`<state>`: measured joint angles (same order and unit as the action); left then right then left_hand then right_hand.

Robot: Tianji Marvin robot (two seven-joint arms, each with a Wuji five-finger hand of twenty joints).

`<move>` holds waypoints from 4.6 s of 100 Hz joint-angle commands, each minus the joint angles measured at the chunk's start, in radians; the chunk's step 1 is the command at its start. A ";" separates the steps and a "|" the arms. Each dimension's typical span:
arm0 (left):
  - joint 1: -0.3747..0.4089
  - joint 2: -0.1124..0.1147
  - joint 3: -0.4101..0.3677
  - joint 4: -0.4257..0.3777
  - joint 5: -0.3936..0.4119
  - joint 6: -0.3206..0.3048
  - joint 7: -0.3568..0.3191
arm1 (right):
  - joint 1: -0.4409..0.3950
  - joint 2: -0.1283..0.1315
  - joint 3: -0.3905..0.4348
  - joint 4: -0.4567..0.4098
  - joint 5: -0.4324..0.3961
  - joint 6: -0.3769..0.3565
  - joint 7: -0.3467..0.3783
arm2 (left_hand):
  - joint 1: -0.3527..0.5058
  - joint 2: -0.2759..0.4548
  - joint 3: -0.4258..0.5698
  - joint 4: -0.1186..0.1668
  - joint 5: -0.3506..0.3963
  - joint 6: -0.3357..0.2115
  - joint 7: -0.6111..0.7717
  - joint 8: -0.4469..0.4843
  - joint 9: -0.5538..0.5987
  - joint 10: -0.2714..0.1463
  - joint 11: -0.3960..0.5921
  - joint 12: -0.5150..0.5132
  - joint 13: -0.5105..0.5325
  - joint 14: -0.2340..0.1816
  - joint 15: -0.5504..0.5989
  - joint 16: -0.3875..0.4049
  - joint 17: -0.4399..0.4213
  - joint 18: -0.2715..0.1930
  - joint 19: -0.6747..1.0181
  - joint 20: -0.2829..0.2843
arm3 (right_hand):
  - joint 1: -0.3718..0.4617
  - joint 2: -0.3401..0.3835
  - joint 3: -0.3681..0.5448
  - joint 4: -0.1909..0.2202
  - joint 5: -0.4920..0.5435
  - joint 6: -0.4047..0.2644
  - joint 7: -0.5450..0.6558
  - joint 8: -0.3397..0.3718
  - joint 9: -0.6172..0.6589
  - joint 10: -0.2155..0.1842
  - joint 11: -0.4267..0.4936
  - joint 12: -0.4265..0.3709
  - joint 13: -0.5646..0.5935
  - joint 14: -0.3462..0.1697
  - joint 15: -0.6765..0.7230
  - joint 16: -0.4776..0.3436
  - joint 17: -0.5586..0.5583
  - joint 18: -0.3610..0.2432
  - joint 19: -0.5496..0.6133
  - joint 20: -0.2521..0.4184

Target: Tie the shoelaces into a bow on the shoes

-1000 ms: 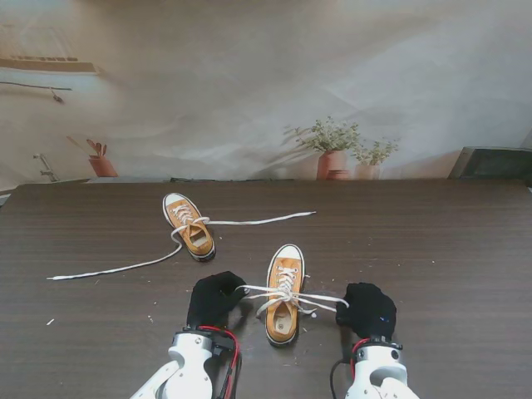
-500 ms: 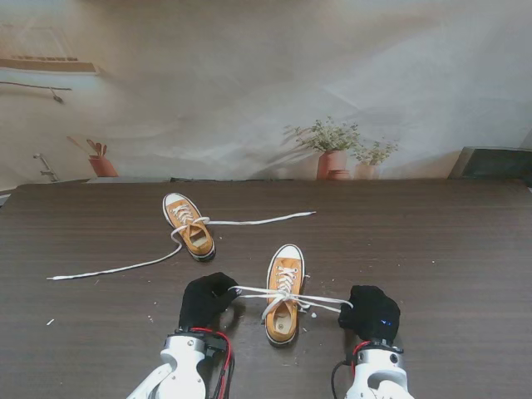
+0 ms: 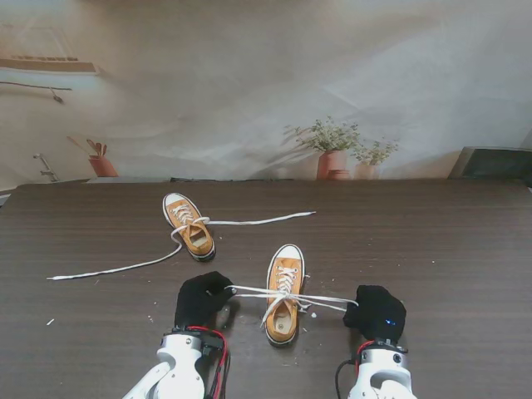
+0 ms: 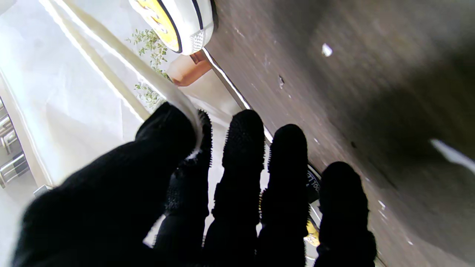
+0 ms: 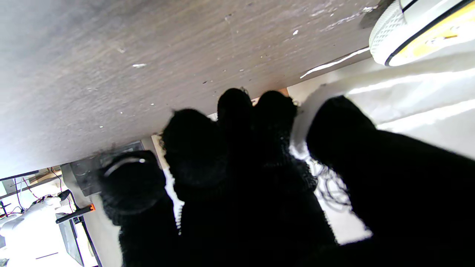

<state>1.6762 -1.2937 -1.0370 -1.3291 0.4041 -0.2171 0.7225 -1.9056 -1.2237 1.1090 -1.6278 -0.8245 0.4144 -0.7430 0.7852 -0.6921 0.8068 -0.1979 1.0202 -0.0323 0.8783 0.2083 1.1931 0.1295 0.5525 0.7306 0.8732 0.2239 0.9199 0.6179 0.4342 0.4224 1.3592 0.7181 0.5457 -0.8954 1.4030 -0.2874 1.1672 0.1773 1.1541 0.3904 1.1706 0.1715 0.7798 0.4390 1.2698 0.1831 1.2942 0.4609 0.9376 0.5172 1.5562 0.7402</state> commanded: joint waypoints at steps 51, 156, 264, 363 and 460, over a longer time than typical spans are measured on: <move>0.027 0.008 -0.020 -0.060 -0.050 0.009 -0.062 | -0.004 0.012 0.009 0.002 0.014 -0.037 0.040 | 0.078 0.101 -0.142 0.061 -0.062 -0.059 -0.087 -0.001 -0.191 -0.015 -0.048 0.037 -0.184 -0.003 -0.158 -0.005 -0.192 -0.104 -0.130 -0.085 | -0.022 0.003 -0.046 0.036 -0.024 -0.162 -0.022 -0.070 0.048 -0.044 0.000 0.021 0.034 0.015 -0.049 0.018 -0.023 0.010 -0.005 -0.030; 0.253 0.129 -0.263 -0.319 -0.338 -0.140 -0.619 | -0.032 0.077 0.012 -0.161 -0.003 -0.215 0.330 | -0.021 0.122 -0.354 0.106 -0.704 0.124 -0.806 -0.073 -1.084 -0.046 -0.528 -0.406 -0.825 -0.113 -0.879 -0.265 -0.531 -0.204 -1.215 -0.078 | -0.290 -0.051 -0.236 0.066 -0.894 -0.201 -0.543 -0.179 -0.568 -0.081 0.125 0.044 -0.299 -0.067 -0.197 0.048 -0.359 -0.144 -0.132 0.080; 0.306 0.142 -0.314 -0.283 0.225 -0.169 -0.361 | 0.354 0.133 -0.364 0.064 -0.351 0.012 0.409 | 0.010 0.269 -0.521 0.157 -0.580 0.120 -0.747 -0.038 -0.984 -0.004 -0.419 -0.391 -0.713 -0.058 -0.849 -0.230 -0.496 -0.138 -1.177 -0.028 | -0.283 0.052 -0.299 0.083 -0.841 -0.321 -0.514 -0.184 -0.526 -0.079 0.128 0.049 -0.231 -0.063 -0.201 0.035 -0.288 -0.128 -0.118 0.055; 0.347 0.141 -0.315 -0.328 0.304 -0.148 -0.290 | 0.343 0.124 -0.224 0.033 -0.369 -0.107 0.250 | 0.001 0.316 -0.508 0.160 -0.506 0.140 -0.719 -0.029 -0.887 0.040 -0.355 -0.384 -0.615 -0.010 -0.829 -0.198 -0.422 -0.084 -1.154 -0.005 | 0.112 0.166 -0.138 -0.009 -0.203 -0.292 -0.098 -0.053 0.129 -0.111 0.235 0.123 0.042 -0.105 0.157 0.155 0.176 -0.021 0.109 -0.074; 0.375 0.149 -0.301 -0.363 0.358 -0.195 -0.275 | 0.609 0.142 -0.076 0.458 -0.345 -0.351 0.015 | 0.003 0.345 -0.540 0.164 -0.502 0.143 -0.720 -0.028 -0.889 0.042 -0.354 -0.388 -0.611 -0.007 -0.831 -0.194 -0.416 -0.080 -1.156 -0.004 | 0.079 0.220 -0.191 -0.017 -0.254 -0.400 -0.123 -0.064 0.091 -0.151 0.240 0.120 0.043 -0.114 0.118 0.130 0.143 -0.054 0.094 -0.079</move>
<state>2.0463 -1.1460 -1.3405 -1.6819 0.7579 -0.4061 0.4594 -1.3266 -1.0941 1.0315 -1.1784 -1.1724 0.0644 -0.7339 0.8021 -0.3733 0.2857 -0.0538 0.5101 0.1034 0.1611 0.1589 0.3070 0.1775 0.1901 0.3326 0.2490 0.2123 0.0882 0.3961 0.0167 0.3242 0.2046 0.6947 0.5963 -0.7847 1.1840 -0.3190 0.9016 -0.1412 0.9400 0.2962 1.2653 0.0372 0.9912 0.5494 1.2827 0.0881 1.4139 0.5998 1.0750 0.4706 1.6170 0.6691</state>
